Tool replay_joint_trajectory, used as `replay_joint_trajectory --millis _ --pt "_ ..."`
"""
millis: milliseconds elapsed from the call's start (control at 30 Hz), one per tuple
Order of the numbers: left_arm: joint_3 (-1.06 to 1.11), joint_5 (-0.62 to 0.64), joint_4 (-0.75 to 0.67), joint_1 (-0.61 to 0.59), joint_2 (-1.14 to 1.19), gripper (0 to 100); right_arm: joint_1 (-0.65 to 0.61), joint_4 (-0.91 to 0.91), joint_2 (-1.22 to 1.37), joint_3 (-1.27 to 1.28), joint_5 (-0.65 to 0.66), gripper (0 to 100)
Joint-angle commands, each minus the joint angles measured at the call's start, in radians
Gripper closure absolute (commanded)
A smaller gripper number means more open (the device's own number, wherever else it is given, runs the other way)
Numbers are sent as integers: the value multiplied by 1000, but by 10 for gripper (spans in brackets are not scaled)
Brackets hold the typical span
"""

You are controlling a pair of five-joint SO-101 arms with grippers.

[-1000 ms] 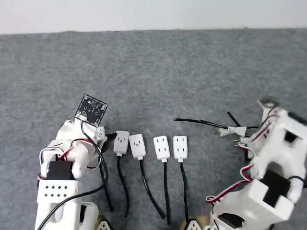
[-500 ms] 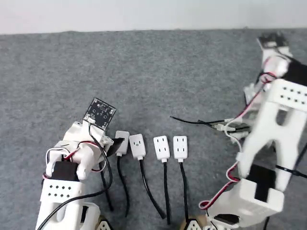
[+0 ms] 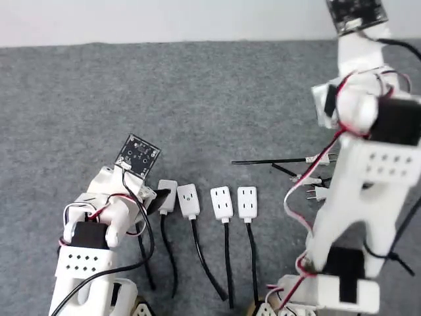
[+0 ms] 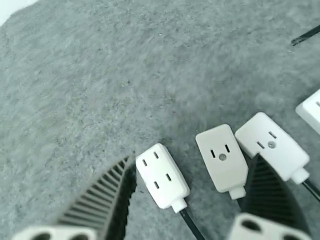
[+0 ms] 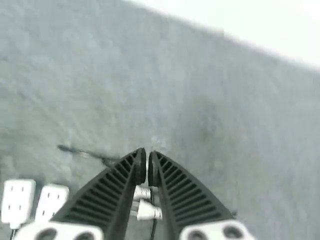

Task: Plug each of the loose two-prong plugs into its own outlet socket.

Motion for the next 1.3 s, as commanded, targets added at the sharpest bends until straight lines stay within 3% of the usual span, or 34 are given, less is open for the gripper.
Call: replay_joint_trajectory --millis 0,200,433,833,1033,1267 --pt "4 3 -32 8 -3 658 -13 42 -79 8 -5 990" --pt "4 3 -32 8 -3 658 214 39 -61 499 -3 959" --pt "4 3 -32 8 -2 658 274 38 -19 982 89 719" --pt "4 3 -32 8 0 658 271 -114 -12 1326 44 809" --pt "4 3 -32 8 0 658 277 -125 -12 1358 52 809" --pt "4 3 -32 8 0 658 378 -217 -10 1359 54 811"
